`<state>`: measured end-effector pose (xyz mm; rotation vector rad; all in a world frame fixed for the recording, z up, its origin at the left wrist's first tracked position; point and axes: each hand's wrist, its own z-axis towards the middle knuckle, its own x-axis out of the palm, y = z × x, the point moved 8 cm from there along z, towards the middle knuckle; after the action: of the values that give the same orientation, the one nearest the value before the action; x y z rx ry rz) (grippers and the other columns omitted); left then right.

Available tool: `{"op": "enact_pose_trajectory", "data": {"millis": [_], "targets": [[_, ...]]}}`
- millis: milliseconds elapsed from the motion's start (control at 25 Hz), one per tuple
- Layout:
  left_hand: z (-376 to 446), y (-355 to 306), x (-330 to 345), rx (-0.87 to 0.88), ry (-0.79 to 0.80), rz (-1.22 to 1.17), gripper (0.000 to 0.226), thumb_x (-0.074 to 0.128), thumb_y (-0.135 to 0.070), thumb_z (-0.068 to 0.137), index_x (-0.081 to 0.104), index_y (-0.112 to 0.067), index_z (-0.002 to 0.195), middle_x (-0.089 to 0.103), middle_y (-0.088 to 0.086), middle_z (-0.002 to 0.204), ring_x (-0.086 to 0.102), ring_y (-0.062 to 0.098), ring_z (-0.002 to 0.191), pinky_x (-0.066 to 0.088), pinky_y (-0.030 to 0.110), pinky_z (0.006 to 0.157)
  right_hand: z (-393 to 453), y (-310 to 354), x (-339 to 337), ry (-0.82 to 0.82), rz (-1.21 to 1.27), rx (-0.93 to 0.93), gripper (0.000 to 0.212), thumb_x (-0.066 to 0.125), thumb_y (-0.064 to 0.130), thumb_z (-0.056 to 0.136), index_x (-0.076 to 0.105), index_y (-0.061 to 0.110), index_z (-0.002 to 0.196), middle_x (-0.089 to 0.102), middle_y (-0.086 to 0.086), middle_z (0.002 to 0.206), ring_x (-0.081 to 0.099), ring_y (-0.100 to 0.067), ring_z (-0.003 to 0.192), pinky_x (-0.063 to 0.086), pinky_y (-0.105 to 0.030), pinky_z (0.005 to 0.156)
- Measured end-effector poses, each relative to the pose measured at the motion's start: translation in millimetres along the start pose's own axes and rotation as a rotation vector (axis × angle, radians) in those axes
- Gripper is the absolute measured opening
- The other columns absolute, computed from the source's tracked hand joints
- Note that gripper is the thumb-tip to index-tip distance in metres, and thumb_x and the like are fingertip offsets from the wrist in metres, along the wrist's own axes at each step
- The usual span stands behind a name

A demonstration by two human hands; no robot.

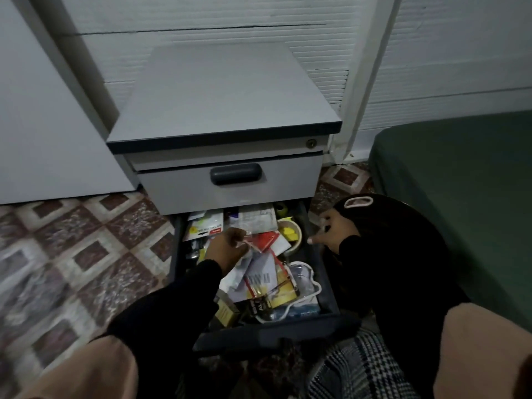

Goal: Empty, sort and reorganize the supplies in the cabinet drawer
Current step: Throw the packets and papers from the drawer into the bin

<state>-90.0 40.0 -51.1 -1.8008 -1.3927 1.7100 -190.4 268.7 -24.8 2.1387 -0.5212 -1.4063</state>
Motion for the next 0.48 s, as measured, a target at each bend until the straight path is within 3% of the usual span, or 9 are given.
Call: {"op": "enact_pose_trajectory", "data": {"millis": [120, 200, 320, 480], "targets": [[10, 21, -29, 0.096, -0.108, 0.406, 0.043, 0.058, -0.012, 0.088, 0.051, -0.01, 0.13, 0.042, 0.012, 0.141, 0.04, 0.027, 0.13, 0.032, 0.027, 0.104, 16, 26, 43, 0.084, -0.15, -0.154, 0.066, 0.078, 0.019, 0.073, 0.047, 0.009, 0.13, 0.051, -0.014, 0.134, 0.05, -0.027, 0.121, 0.041, -0.027, 0.093], [20, 36, -39, 0.063, -0.118, 0.54, 0.054, 0.054, -0.013, 0.09, 0.036, -0.012, 0.142, 0.021, 0.012, 0.153, 0.023, 0.029, 0.141, 0.026, 0.032, 0.113, 26, 39, 68, 0.152, -0.264, -0.243, 0.064, 0.073, 0.021, 0.078, 0.045, 0.012, 0.135, 0.045, -0.011, 0.14, 0.043, -0.027, 0.128, 0.037, -0.027, 0.099], [37, 60, -40, 0.009, -0.055, 0.658, 0.064, 0.045, -0.008, 0.093, 0.015, -0.011, 0.149, 0.004, 0.013, 0.158, 0.006, 0.028, 0.146, 0.018, 0.034, 0.117, 40, 56, 101, 0.194, -0.456, -0.364, 0.058, 0.058, 0.02, 0.09, 0.035, 0.012, 0.143, 0.032, -0.007, 0.151, 0.032, -0.022, 0.138, 0.025, -0.026, 0.113], [53, 71, -38, 0.057, -0.037, 0.806, 0.068, 0.038, -0.002, 0.093, 0.003, -0.012, 0.151, -0.012, 0.017, 0.157, -0.005, 0.03, 0.147, 0.013, 0.035, 0.118, 53, 66, 130, 0.163, -0.623, -0.459, 0.063, 0.048, 0.013, 0.093, 0.019, 0.019, 0.149, 0.009, -0.002, 0.159, 0.012, -0.02, 0.146, 0.015, -0.032, 0.119]]}}
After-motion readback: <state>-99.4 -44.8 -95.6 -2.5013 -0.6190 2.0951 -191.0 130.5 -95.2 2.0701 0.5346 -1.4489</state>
